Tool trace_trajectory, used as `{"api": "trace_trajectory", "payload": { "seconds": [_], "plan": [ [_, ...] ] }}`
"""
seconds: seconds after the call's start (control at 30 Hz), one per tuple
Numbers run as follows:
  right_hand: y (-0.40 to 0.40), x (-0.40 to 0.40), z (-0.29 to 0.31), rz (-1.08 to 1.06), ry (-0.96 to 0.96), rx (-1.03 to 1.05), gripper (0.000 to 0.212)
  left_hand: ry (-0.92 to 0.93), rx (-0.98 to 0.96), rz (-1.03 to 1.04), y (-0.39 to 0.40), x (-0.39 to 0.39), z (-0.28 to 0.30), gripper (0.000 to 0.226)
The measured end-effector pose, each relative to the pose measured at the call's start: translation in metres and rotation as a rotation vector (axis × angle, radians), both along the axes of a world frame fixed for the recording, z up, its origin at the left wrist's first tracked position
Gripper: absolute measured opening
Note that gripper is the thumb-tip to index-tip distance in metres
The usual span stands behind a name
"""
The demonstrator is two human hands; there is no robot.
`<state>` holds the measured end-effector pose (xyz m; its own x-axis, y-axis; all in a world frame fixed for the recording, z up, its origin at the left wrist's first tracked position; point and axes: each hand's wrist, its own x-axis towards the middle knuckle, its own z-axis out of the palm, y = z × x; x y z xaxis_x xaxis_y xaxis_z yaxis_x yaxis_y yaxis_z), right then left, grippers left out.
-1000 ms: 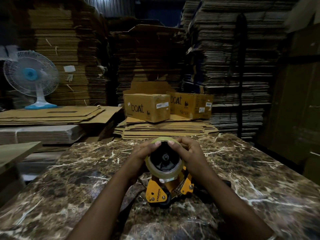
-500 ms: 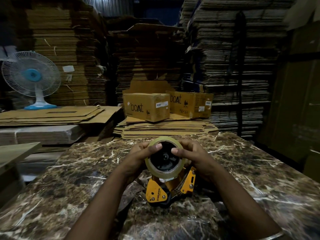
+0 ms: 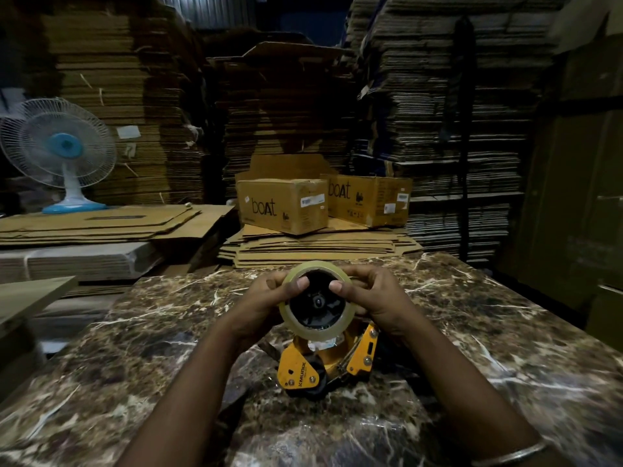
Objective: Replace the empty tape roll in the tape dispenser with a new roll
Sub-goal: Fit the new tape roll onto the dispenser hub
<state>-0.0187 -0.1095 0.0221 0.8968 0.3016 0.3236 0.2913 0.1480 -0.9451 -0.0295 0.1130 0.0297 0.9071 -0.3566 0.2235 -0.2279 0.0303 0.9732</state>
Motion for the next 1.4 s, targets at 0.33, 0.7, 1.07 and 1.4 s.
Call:
{"api": "trace_trajectory", "payload": {
  "seconds": [0.33,0.7,1.07,1.4],
  "plan": [
    [-0.008,0.011,-0.012,0.065,-0.042,-0.111,0.066,0.012,0.118,0.076,0.013,-0.004,-0.008,0.05],
    [-0.008,0.01,-0.013,-0.019,-0.035,-0.183,0.076,-0.019,0.136,0.145,0.009,0.001,-0.013,0.049],
    [0.007,-0.002,0.0,-0.158,0.071,-0.167,0.032,0.094,0.078,0.191,0.0,0.002,-0.01,0.01],
    [0.003,-0.003,0.008,-0.182,0.17,-0.184,0.023,0.079,0.154,0.247,-0.016,0.002,-0.007,0.018]
  ]
}}
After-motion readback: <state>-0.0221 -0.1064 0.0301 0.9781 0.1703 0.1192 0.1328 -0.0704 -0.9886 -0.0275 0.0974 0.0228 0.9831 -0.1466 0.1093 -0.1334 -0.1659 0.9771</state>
